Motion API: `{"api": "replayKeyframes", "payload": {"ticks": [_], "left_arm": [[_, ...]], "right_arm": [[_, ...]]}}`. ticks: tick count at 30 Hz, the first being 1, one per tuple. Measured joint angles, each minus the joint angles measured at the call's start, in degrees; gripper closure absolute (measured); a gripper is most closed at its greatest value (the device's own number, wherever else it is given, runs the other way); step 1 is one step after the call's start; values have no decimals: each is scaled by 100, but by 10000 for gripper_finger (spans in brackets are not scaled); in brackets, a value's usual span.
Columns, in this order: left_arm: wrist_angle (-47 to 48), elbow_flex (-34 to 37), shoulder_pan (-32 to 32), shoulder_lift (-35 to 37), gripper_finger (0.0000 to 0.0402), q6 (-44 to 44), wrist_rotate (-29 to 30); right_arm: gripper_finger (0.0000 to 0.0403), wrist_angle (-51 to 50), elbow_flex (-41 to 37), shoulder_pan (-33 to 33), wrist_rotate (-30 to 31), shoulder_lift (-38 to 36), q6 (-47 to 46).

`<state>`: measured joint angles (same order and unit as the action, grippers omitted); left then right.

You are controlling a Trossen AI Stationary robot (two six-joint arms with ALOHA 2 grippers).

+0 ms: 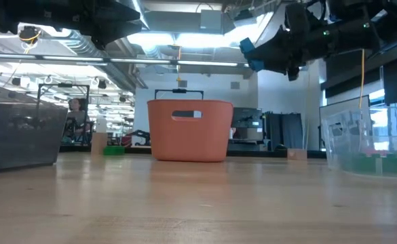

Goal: Sort & place blocks by color
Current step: Put the top blue game piece into the orange bin, then put the blue game piece into the orange bin

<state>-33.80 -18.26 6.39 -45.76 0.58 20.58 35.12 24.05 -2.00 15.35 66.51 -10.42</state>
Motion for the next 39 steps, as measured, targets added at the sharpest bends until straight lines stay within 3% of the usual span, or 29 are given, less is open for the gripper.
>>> {"api": "replayKeyframes", "payload": {"ticks": [8, 14, 20, 25, 29, 39], "left_arm": [[-4, 0, 2, 0, 202, 2, 0], [-7, 0, 2, 0, 202, 4, 0], [-9, 0, 2, 0, 202, 2, -2], [-2, 0, 0, 0, 202, 0, -4], [103, 0, 1, 1, 202, 2, -5], [118, 0, 0, 0, 202, -4, -4]], "right_arm": [[268, 1257, 56, -17, 14, 1139, -148], [268, 1610, 770, -31, 216, 2272, -148], [268, 1117, 1612, -103, 449, 3114, -131], [268, 88, 2030, -235, 470, 3186, -262], [266, 21, 2065, -246, 472, 3184, -268], [97, -42, 2065, -245, 469, 3151, -224]]}}
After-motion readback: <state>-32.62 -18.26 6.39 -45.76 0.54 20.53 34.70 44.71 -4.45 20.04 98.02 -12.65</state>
